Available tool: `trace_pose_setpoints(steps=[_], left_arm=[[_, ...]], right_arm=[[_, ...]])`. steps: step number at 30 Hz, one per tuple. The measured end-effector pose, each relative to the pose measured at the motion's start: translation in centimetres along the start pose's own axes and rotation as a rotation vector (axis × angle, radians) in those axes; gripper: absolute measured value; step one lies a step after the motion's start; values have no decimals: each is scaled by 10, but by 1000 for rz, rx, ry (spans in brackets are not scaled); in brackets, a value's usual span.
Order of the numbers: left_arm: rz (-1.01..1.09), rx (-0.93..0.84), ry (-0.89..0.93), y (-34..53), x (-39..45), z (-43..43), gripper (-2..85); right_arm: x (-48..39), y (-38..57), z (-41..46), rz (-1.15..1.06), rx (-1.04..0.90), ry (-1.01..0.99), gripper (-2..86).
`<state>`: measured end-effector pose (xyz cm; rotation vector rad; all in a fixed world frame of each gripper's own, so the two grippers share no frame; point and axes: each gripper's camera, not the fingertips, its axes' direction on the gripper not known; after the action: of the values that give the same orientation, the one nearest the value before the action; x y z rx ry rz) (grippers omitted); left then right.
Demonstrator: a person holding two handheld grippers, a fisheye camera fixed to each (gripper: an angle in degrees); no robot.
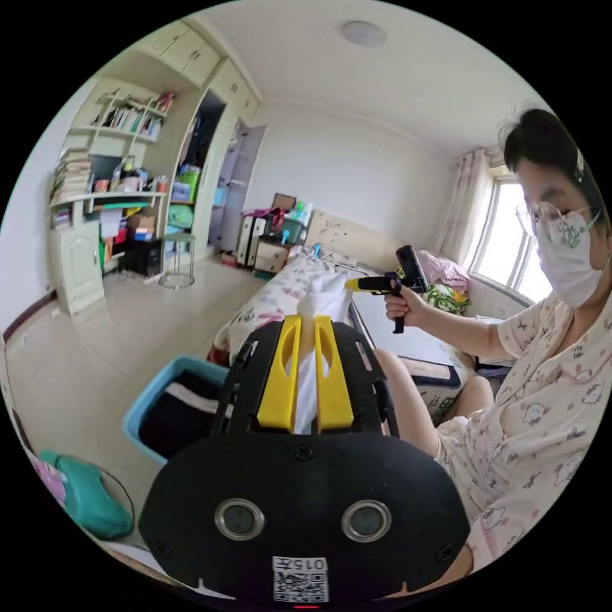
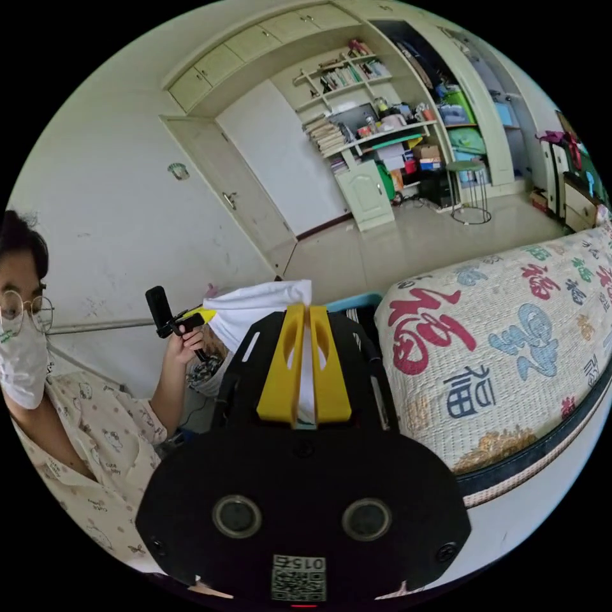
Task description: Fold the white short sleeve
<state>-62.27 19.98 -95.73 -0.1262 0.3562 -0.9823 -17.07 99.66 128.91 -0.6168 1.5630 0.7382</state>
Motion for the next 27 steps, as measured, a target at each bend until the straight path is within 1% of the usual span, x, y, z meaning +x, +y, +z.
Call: trace_pose_setpoints(steps=[2, 3, 7, 8, 9, 11, 12, 14, 16, 18, 20, 23, 27], left_arm=[[-74, -6, -3, 38, -20, -28, 21], [-130, 0, -1, 61, -36, -44, 21], [-313, 17, 4, 125, -98, -70, 17], [-331, 17, -3, 131, -107, -71, 16], [-355, 18, -24, 141, -123, -74, 16], [-376, 12, -47, 155, -151, -72, 15], [-408, -9, -52, 165, -172, -67, 14], [-474, -64, -55, 179, -198, -58, 12], [-461, -109, -67, 180, -196, -57, 11], [-382, -121, -88, 170, -175, -71, 10], [-367, -95, -55, 163, -166, -89, 9], [-363, 0, 59, 150, -159, -120, 9], [-323, 64, 126, 126, -142, -145, 9]], right_arm=[[-13, 19, 67, -23, -96, -18, 1], [-16, 23, 82, -26, -116, -21, 1], [-21, 37, 199, -5, -211, -5, 1], [-16, 41, 236, 12, -235, 3, 1], [-12, 42, 255, 19, -249, 9, 1], [6, 49, 336, 42, -321, 52, 1], [11, 52, 357, 48, -344, 63, 1], [27, 62, 428, 86, -406, 108, 1], [28, 64, 454, 122, -395, 96, 1], [17, 61, 462, 109, -382, 54, 0], [-4, 51, 458, 61, -382, 44, 0], [-38, 34, 442, 17, -367, 4, 0], [-74, -2, 434, -15, -318, -34, 1]])
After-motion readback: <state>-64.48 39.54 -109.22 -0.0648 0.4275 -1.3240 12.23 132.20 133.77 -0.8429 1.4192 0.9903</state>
